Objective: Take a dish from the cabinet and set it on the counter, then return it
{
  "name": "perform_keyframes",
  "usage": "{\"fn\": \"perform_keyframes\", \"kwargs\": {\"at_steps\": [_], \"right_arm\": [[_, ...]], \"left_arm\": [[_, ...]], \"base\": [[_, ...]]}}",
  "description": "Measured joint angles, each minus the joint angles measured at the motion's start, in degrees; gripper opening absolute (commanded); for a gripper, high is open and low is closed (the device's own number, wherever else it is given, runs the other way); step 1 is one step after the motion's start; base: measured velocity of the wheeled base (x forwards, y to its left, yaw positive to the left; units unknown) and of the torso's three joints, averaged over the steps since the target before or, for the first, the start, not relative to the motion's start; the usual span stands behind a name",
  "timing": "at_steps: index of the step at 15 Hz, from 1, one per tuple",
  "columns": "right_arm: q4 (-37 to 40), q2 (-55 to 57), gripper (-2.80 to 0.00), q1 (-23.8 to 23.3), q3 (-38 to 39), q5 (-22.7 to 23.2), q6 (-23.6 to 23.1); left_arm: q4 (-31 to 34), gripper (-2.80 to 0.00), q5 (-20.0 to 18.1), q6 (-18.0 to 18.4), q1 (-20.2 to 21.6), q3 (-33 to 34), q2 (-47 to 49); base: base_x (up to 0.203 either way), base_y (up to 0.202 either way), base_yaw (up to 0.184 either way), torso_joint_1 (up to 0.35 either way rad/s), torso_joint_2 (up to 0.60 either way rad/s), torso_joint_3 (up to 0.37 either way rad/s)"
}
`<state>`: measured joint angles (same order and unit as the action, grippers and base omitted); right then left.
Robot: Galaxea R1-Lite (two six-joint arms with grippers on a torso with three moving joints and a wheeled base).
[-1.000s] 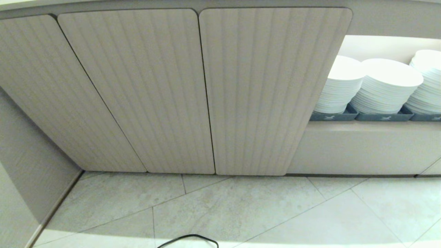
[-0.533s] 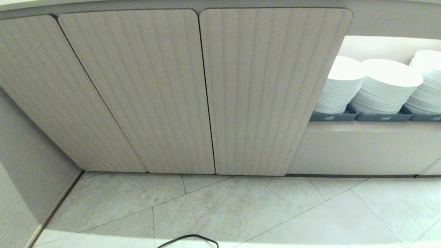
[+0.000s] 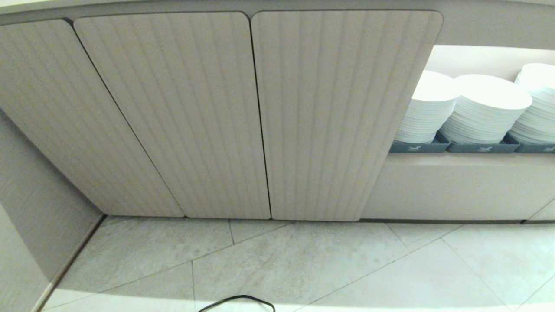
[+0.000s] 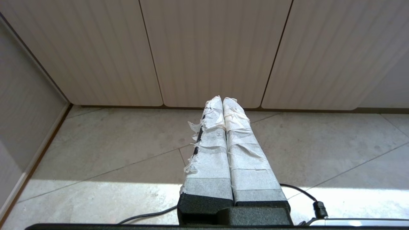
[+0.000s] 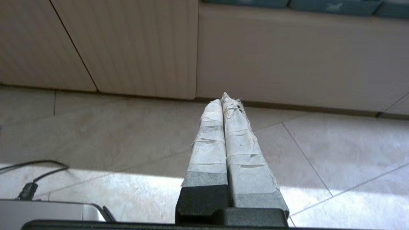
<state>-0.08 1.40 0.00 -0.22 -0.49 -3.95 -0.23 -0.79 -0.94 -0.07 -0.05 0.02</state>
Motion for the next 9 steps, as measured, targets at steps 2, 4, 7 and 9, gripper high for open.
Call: {"fn": "perform_keyframes", "kwargs": {"at_steps": [2, 4, 7, 9], "right_arm": [[-0.14, -0.93, -2.80, 0.00, 0.15, 0.07, 0.03], [0.01, -1.33, -2.80, 0.00, 0.17, -0.06, 1.11], [-0.05, -1.47, -2.80, 0.00, 0.22, -0.28, 3.95], [-0.05, -1.50, -2.80, 0.00, 0.22, -0.28, 3.99]], "left_arm": [[0.01, -2.80, 0.02, 0.00, 0.00, 0.00, 0.00], [0.01, -2.80, 0.00, 0.00, -0.02, 0.00, 0.00], [-0.01, -2.80, 0.00, 0.00, 0.00, 0.00, 0.00], [0.00, -2.80, 0.02, -0.01, 0.00, 0.00, 0.00]], "base": [[0.000, 0.000, 0.000, 0.000, 0.00, 0.000], [0.000, 0.000, 0.000, 0.000, 0.00, 0.000], [0.000, 0.000, 0.000, 0.000, 0.00, 0.000], [0.000, 0.000, 0.000, 0.000, 0.00, 0.000]]}}
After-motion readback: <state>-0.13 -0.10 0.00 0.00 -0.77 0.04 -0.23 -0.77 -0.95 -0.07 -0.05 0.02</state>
